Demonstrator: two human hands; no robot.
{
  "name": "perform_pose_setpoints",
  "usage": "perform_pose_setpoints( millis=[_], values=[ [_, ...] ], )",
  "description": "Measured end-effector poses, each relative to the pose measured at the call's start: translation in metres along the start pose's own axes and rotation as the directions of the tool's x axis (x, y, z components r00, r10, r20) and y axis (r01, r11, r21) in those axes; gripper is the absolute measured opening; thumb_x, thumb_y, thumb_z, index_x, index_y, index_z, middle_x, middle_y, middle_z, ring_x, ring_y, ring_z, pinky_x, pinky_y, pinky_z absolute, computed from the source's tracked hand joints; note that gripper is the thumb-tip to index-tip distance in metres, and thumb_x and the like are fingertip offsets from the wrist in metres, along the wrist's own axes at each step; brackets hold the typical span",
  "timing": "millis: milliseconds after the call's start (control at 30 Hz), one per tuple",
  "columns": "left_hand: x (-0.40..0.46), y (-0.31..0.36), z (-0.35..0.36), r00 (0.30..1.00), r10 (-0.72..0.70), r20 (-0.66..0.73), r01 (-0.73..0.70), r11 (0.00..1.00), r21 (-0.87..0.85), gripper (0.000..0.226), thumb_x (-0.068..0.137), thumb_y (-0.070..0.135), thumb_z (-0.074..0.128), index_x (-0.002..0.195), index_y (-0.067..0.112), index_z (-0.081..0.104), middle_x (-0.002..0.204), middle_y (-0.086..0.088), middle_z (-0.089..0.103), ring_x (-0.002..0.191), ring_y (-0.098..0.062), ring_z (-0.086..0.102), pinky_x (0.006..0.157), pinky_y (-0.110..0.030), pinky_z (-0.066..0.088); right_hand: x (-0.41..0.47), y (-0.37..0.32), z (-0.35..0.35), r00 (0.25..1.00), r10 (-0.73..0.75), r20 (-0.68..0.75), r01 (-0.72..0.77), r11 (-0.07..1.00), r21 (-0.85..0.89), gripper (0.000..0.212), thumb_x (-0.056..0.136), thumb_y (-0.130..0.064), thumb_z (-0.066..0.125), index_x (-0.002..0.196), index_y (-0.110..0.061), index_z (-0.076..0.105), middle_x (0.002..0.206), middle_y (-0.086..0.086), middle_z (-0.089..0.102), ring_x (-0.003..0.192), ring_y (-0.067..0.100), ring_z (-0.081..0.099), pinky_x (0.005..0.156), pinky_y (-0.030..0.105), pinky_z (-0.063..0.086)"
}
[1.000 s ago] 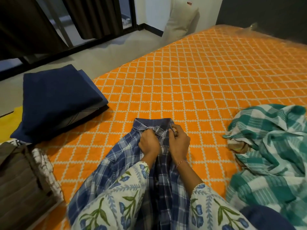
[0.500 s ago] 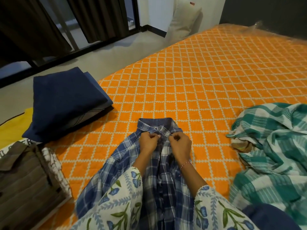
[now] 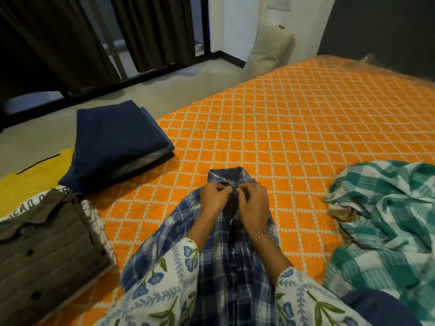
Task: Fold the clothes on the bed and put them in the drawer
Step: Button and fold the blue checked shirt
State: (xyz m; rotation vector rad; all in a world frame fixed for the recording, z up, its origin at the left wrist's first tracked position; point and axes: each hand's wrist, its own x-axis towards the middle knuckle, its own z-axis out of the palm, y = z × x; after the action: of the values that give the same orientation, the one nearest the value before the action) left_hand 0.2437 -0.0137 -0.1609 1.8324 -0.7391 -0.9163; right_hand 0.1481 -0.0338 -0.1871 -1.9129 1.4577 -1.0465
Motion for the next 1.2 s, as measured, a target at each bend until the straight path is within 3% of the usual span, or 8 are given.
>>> perform_pose_setpoints(
  millis=[100,200,400,533,633,800,1033,1200],
  values=[
    [-0.004,0.009,-0.002,0.999,-0.009,0.052,0.012,0.998,-0.062,0.024,0.092,0.009,0.057,0.068,0.009,0.062,0.063,-0.006,0.056,0.059,-0.015,0.052,0.064,-0.033,0.049,-0.002,0.0,0.0,0.999,-0.033,0.022,0.033,0.999,-0.025,0.012,0.092,-0.009,0.059,0.097,-0.002,0.068,0.097,0.012,0.066,0.092,0.028,0.055,0.074,0.025,0.035],
    [-0.007,0.012,-0.004,0.996,-0.034,0.081,0.043,0.992,-0.119,0.015,0.094,0.009,0.055,0.082,0.004,0.061,0.066,-0.004,0.055,0.06,-0.011,0.053,0.061,-0.022,0.048,-0.002,-0.002,-0.004,0.998,0.068,0.019,-0.07,0.99,0.119,0.016,0.093,-0.009,0.059,0.102,-0.001,0.069,0.098,0.014,0.068,0.087,0.024,0.06,0.073,0.022,0.04],
    [-0.007,0.015,-0.001,0.994,-0.014,0.109,0.023,0.996,-0.081,0.013,0.095,0.01,0.055,0.092,0.001,0.063,0.072,-0.004,0.059,0.067,-0.011,0.058,0.066,-0.021,0.053,-0.003,-0.006,-0.009,0.975,0.2,0.097,-0.221,0.915,0.338,0.014,0.094,-0.006,0.056,0.1,-0.002,0.068,0.09,0.007,0.064,0.076,0.008,0.055,0.068,0.005,0.043],
    [-0.005,0.014,0.0,0.997,0.027,0.066,-0.03,0.999,0.039,0.018,0.092,0.008,0.058,0.076,0.005,0.063,0.067,-0.006,0.06,0.062,-0.014,0.059,0.068,-0.03,0.056,0.0,-0.002,-0.009,0.927,0.303,0.223,-0.375,0.788,0.487,0.012,0.094,-0.003,0.055,0.091,-0.007,0.067,0.089,0.007,0.065,0.085,0.02,0.061,0.084,0.033,0.052],
    [-0.008,0.008,0.004,1.0,0.025,0.013,-0.025,0.999,0.034,0.022,0.091,0.007,0.059,0.069,0.009,0.061,0.067,-0.006,0.061,0.062,-0.016,0.061,0.071,-0.035,0.058,-0.001,0.0,-0.005,0.919,0.33,0.214,-0.393,0.79,0.47,0.012,0.093,-0.004,0.056,0.092,0.0,0.068,0.092,0.013,0.067,0.088,0.026,0.063,0.083,0.036,0.053],
    [-0.013,0.002,0.005,1.0,0.01,0.004,-0.01,0.998,-0.057,0.022,0.091,0.004,0.058,0.07,0.008,0.062,0.065,-0.004,0.061,0.062,-0.012,0.061,0.064,-0.024,0.057,0.002,0.0,-0.008,0.922,0.28,0.266,-0.369,0.843,0.392,0.016,0.092,-0.002,0.056,0.082,-0.006,0.068,0.083,0.009,0.067,0.082,0.024,0.063,0.078,0.032,0.052],
    [-0.01,-0.002,0.003,0.998,0.044,0.044,-0.043,0.999,-0.014,0.014,0.092,0.004,0.058,0.08,0.001,0.065,0.074,-0.011,0.064,0.065,-0.016,0.063,0.071,-0.032,0.058,0.011,0.005,-0.016,0.806,0.41,0.426,-0.586,0.655,0.478,0.021,0.089,-0.002,0.058,0.069,-0.002,0.065,0.072,0.013,0.058,0.071,0.023,0.048,0.059,0.028,0.041],
    [-0.009,-0.007,0.005,1.0,-0.011,0.029,0.014,0.996,-0.09,0.013,0.093,0.0,0.055,0.09,-0.005,0.067,0.08,-0.013,0.065,0.069,-0.015,0.065,0.071,-0.027,0.058,0.011,0.007,-0.01,0.864,0.347,0.365,-0.482,0.777,0.404,0.02,0.087,-0.001,0.062,0.071,-0.008,0.071,0.074,0.011,0.069,0.074,0.028,0.063,0.071,0.038,0.054]
  ],
)
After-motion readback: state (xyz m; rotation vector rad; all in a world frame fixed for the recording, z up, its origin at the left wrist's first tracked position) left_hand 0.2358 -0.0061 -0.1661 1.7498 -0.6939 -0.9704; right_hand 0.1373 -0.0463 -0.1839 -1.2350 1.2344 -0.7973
